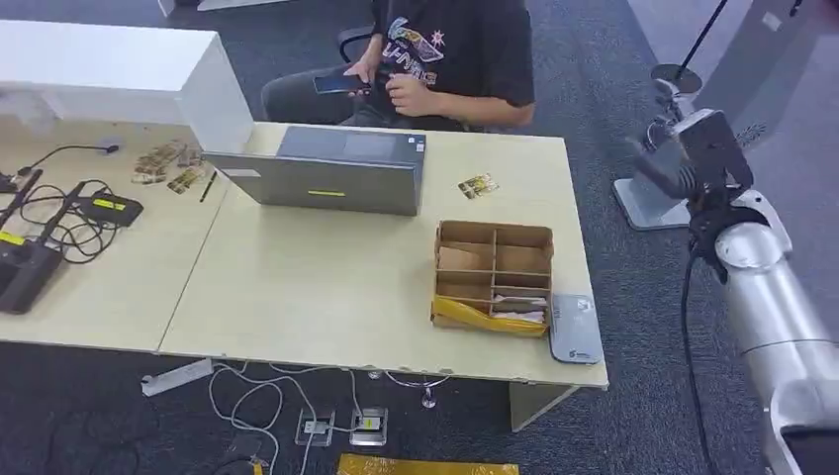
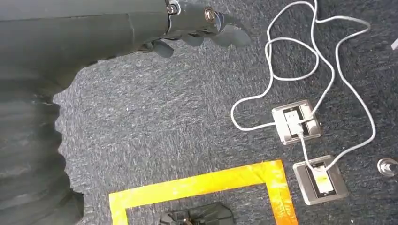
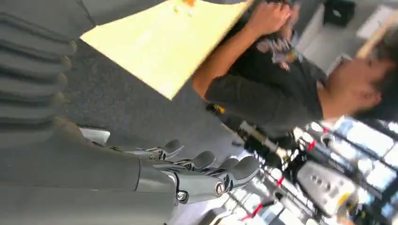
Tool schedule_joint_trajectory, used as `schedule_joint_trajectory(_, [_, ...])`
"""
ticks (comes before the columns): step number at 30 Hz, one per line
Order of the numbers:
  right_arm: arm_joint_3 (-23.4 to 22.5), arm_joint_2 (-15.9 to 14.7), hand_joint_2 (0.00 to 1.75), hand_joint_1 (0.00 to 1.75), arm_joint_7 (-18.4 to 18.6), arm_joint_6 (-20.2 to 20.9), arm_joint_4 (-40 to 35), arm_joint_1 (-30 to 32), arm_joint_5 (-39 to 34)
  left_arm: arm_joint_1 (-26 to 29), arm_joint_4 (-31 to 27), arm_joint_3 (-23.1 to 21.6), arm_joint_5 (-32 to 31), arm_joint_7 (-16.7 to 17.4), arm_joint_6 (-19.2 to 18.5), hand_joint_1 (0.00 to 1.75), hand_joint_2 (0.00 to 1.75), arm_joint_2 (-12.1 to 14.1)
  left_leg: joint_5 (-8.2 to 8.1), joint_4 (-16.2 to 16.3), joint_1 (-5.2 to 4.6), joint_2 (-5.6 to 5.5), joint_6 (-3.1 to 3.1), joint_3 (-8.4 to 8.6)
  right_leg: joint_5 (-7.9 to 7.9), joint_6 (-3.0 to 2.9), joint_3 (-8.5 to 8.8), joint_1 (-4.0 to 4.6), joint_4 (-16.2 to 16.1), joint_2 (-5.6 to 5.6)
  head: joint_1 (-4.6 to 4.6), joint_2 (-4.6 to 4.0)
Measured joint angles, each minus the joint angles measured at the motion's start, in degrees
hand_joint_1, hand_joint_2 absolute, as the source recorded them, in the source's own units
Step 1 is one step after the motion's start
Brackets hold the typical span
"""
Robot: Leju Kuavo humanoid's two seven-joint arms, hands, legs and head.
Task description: Pass the card to the sensor for recognition and then transmit it.
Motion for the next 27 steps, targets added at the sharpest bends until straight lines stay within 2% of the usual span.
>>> schedule_joint_trajectory(2, [0.0,0.22,1.75,0.0,1.64,0.57,-5.77,4.73,4.26,-0.01,0.0,0.0,0.31,-0.2,0.0,0.0,1.75,0.0,-0.01,0.0,0.0,0.0,-0.02,-0.01,-0.01,0.0,0.01,0.0,0.0,0.0,-0.02,0.0])
schedule_joint_trajectory(9, [1.64,0.94,1.75,0.0,2.4,0.5,-20.72,17.88,19.03,-0.01,0.02,0.0,0.52,-0.24,0.15,0.0,1.75,0.0,-0.03,-0.01,0.0,0.02,-0.01,-0.01,-0.04,-0.04,0.0,0.0,-0.01,0.02,0.04,0.0])
schedule_joint_trajectory(19, [5.18,2.03,1.75,0.0,2.86,0.22,-28.71,26.72,21.35,-0.05,0.09,0.0,0.7,0.29,0.15,0.0,1.75,-0.02,-0.03,-0.02,-0.01,0.03,-0.01,0.02,-0.04,-0.05,0.01,-0.01,-0.01,0.05,0.0,0.0])
schedule_joint_trajectory(27, [8.77,2.4,1.75,0.0,3.08,-3.24,-29.54,29.06,23.58,-0.08,0.15,0.0,0.37,0.31,0.15,0.0,1.75,-0.02,-0.03,-0.02,-0.01,0.04,-0.01,0.03,-0.05,-0.05,0.0,-0.01,-0.01,0.07,0.02,0.0])
